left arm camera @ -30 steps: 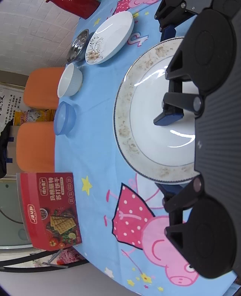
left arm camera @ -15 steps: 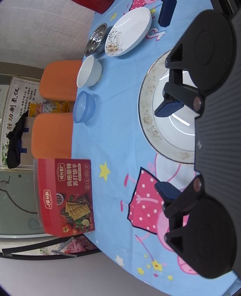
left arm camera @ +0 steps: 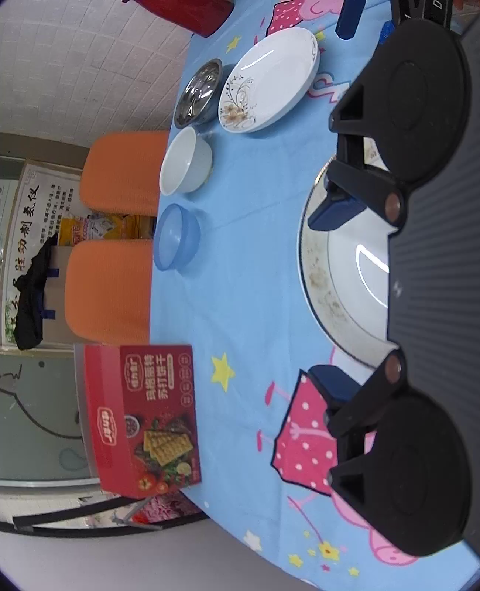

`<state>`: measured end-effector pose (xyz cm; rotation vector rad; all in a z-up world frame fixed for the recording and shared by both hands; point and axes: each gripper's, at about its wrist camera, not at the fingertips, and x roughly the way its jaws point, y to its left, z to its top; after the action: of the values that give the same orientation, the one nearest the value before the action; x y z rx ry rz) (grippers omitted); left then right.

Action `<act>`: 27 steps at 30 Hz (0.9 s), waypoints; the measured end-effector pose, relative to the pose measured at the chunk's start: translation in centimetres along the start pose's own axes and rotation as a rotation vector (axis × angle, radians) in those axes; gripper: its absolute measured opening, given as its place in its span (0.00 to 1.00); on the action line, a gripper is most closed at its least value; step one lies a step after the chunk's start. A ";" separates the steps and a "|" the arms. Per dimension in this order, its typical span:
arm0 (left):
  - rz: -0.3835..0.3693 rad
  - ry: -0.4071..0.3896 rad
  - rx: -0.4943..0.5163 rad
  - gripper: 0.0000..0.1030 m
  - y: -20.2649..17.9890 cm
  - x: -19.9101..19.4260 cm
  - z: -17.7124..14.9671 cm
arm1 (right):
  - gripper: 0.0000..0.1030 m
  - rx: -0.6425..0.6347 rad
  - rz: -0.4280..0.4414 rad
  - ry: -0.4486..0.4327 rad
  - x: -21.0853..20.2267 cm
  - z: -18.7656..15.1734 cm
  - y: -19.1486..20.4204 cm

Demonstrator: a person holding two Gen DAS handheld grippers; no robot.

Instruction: Organize plates and bowls

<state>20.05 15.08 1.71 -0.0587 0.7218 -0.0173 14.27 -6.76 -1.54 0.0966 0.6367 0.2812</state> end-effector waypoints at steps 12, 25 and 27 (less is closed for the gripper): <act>-0.058 0.013 0.153 0.71 -7.3 3.5 3.3 | 0.84 0.083 -0.081 -0.031 0.3 1.2 -6.5; -0.202 0.146 0.175 0.71 -13.3 11.1 8.2 | 0.84 0.176 -0.185 -0.071 3.7 4.5 -14.4; -0.196 0.154 0.188 0.71 -14.1 12.1 8.4 | 0.84 0.177 -0.185 -0.064 4.1 4.6 -14.6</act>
<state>34.77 0.96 0.86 0.0526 0.8632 -0.2797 23.53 -19.61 -2.75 0.2140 0.6014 0.0424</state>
